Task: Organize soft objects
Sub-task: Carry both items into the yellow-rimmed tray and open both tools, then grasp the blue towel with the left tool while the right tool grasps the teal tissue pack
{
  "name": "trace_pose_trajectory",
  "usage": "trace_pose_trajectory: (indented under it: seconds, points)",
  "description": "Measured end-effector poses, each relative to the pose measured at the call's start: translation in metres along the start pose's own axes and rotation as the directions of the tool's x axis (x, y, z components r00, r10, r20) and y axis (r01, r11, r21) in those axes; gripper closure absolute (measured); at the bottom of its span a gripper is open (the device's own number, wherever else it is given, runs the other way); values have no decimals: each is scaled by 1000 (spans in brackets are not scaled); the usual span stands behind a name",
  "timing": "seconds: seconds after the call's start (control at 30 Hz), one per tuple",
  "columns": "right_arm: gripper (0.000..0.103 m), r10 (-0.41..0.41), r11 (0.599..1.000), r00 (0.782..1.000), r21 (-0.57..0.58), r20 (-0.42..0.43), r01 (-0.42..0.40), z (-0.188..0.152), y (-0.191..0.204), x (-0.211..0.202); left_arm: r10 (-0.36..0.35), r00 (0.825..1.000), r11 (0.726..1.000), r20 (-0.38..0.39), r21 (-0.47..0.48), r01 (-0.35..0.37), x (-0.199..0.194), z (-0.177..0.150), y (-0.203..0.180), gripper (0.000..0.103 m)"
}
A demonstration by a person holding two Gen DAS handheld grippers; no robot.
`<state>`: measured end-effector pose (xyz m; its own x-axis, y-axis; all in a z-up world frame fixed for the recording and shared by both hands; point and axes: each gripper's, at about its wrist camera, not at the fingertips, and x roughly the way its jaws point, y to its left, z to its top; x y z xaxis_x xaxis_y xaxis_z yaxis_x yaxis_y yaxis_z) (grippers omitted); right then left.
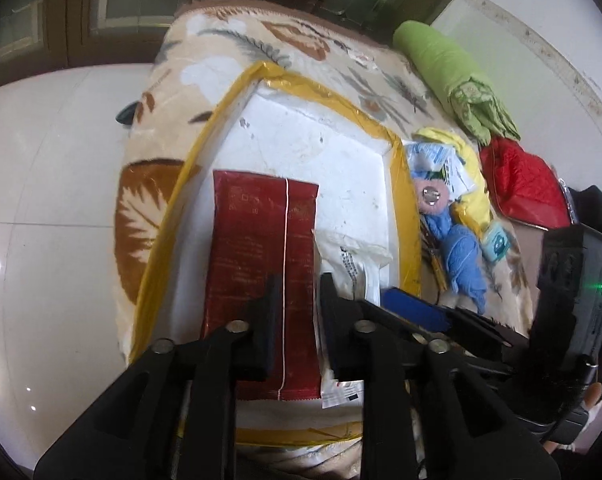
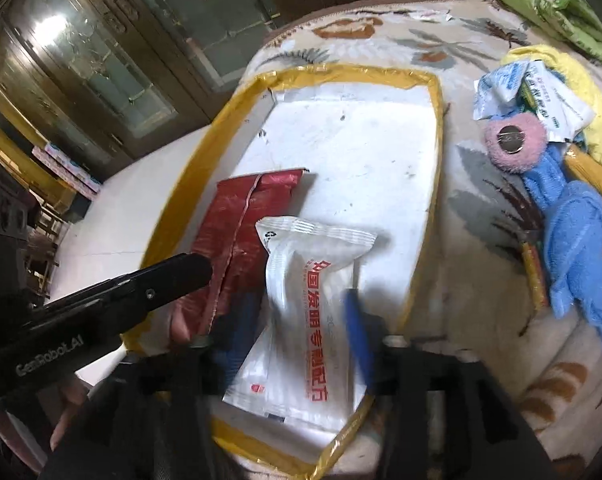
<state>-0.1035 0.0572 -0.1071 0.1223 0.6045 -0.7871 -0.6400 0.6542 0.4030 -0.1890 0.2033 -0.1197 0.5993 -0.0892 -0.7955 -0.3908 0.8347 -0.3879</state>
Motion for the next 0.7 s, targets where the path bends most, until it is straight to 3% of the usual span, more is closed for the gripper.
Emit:
trace_pose_trajectory:
  seconds: [0.07,0.17,0.3,0.4,0.47,0.7]
  points:
    - [44,25,1000,999,-7,28,-25,0,0,-15,8,999,1000,43,4,-8,-9,-3,-5,67]
    - [43,51,999,996,-13,69,-51,-7,-9,-46,20,994,1000,108,4,-20,-24,-7,-22,65]
    - [43,45,999,991,-6,125,-44,-21,-39,-86,38,984,996,176,75,-52,-38,-17,-65,54]
    - [36,26,1000,987,13,158,-29,-29,-71,-113,15,988,994,153,107,-32,-35,-26,-99,45]
    - [23,-2,999,984,45,179,-7,-36,-95,-127,-1,993,994,117,106,-11,-24,-29,-112,45]
    - [22,-66,990,979,134,193,40,-44,-152,-155,-39,999,992,36,119,35,5,-33,-160,45]
